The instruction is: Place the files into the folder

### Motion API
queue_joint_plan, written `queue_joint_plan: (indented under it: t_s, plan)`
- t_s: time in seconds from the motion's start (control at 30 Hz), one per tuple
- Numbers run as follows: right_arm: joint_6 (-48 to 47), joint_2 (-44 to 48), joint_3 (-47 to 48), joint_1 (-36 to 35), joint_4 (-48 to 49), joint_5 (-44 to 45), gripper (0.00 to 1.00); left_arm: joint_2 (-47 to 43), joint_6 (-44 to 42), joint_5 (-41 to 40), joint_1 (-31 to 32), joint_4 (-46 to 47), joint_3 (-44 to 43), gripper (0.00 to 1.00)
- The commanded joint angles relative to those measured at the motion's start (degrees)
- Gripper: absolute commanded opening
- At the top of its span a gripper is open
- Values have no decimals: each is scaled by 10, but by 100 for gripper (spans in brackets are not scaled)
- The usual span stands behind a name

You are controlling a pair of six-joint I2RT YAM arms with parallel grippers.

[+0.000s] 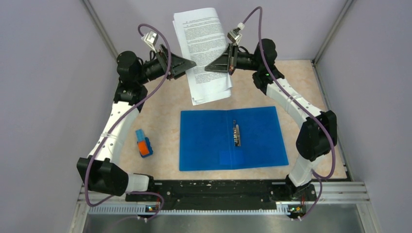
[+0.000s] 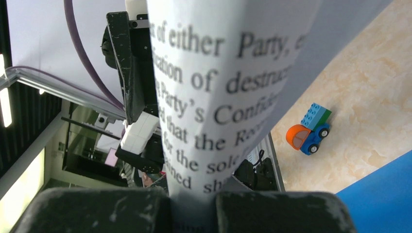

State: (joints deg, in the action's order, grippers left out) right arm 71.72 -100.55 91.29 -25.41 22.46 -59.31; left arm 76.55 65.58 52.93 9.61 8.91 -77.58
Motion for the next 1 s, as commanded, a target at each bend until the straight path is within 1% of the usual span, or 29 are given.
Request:
queue_joint_plan:
  t_s: [0.0, 0.23, 0.53, 0.63, 0.7, 0.73, 0.8, 0.83, 0.87, 0.9, 0.93, 0.97]
  plan:
    - [-16, 34, 20, -6, 5, -6, 0, 9, -19, -5, 5, 15, -28, 60]
    - [-22, 41, 14, -7, 1, -10, 0, 27, -17, -9, 13, 25, -42, 59]
    - [-47, 49, 5, -6, -24, -12, 0, 45, -27, -19, 23, 23, -59, 46]
    - [-65, 56, -1, -6, -48, -9, 0, 55, -39, -22, 29, 8, -69, 36]
    - [-86, 60, -3, -6, -69, -5, 0, 62, -49, -24, 33, -5, -76, 27]
    - [-97, 64, -4, -6, -83, -3, 0, 65, -55, -26, 34, -12, -78, 25]
    - [-133, 71, -2, -7, -129, 6, 0, 69, -73, -31, 36, -33, -85, 14]
    - [-159, 75, 0, -6, -156, 15, 0, 70, -86, -34, 37, -48, -89, 5]
    - [-187, 81, 1, -4, -188, 24, 2, 71, -107, -39, 38, -74, -98, 0]
    - [-216, 91, 1, -2, -217, 39, 10, 70, -137, -47, 38, -117, -111, 0]
    - [-253, 101, -3, 4, -253, 57, 22, 67, -171, -56, 39, -158, -127, 0]
    - [-273, 115, -10, 13, -272, 75, 37, 63, -210, -66, 43, -194, -148, 0]
